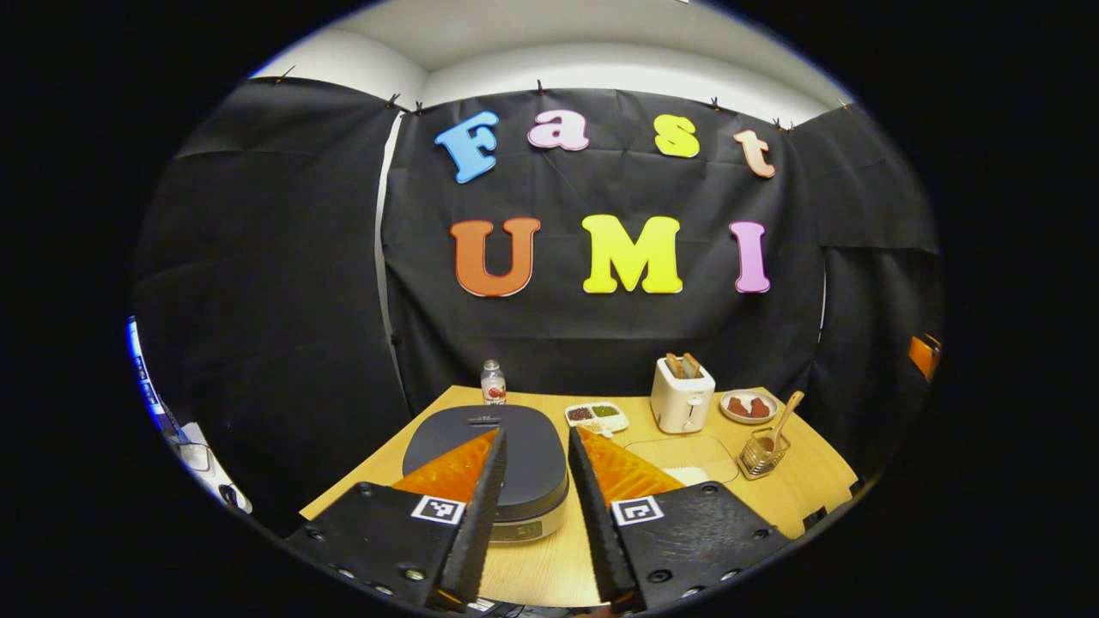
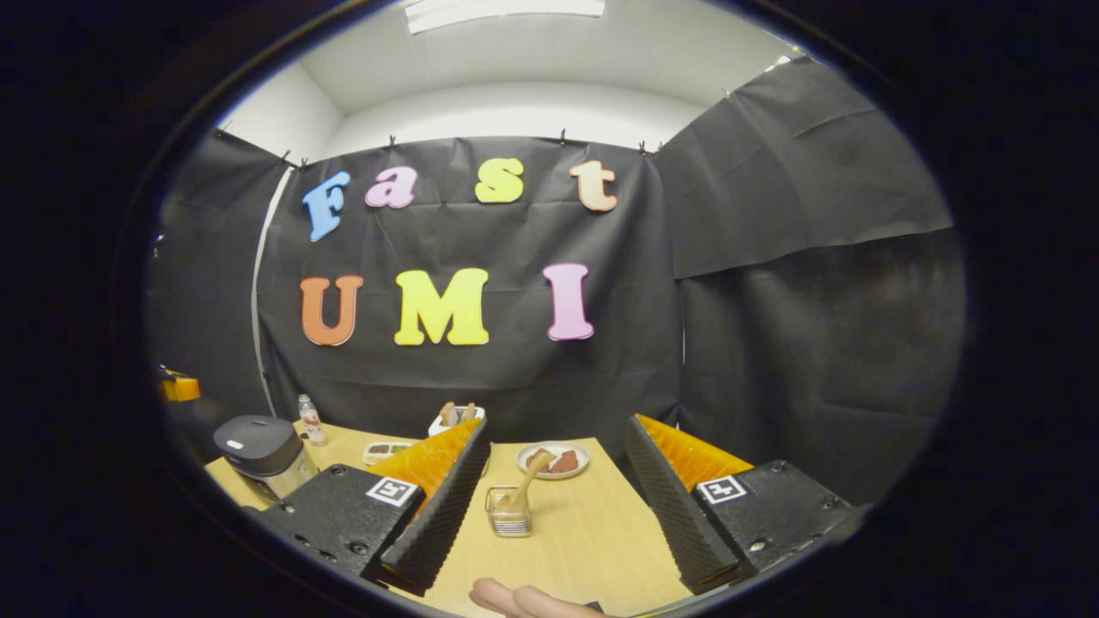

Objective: Close the left gripper, press the button to open the rice cooker; take a wooden spoon from the chopstick holder with the right hand, scoop a spoonful of rice and pour it into the rice cooker, then put the wooden spoon back into the chopstick holder.

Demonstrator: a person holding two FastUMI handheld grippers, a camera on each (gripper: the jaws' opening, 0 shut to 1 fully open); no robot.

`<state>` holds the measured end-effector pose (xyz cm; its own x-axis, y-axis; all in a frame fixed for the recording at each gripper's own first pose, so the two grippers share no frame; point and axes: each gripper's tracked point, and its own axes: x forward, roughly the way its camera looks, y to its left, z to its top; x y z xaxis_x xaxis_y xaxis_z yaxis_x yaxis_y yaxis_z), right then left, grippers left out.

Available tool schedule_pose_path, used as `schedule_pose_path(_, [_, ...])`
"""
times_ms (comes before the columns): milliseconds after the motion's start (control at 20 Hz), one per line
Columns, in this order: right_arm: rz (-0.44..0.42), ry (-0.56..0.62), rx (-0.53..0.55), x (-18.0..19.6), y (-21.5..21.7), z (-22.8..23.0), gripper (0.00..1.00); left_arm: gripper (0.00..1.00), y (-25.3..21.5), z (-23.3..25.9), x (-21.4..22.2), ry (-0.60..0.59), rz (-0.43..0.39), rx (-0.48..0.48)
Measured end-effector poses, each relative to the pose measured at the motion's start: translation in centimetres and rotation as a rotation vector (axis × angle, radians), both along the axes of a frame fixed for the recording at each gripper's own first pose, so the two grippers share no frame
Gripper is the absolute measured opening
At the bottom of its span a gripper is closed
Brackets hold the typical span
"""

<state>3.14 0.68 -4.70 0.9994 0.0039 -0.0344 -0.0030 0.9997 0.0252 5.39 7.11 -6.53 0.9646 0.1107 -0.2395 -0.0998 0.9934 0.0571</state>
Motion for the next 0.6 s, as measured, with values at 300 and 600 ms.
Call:
schedule_pose_path(300, [0.015,0.041,0.005,1.7,0.7,-2.3,1.0,0.1,3.7,-5.1,3.4,0.168,0.079,0.038])
schedule_pose_path(600, [0.03,0.075,0.003,3.5,1.1,-4.3,1.0,0.0,7.1,-10.3,5.7,0.324,0.146,0.0])
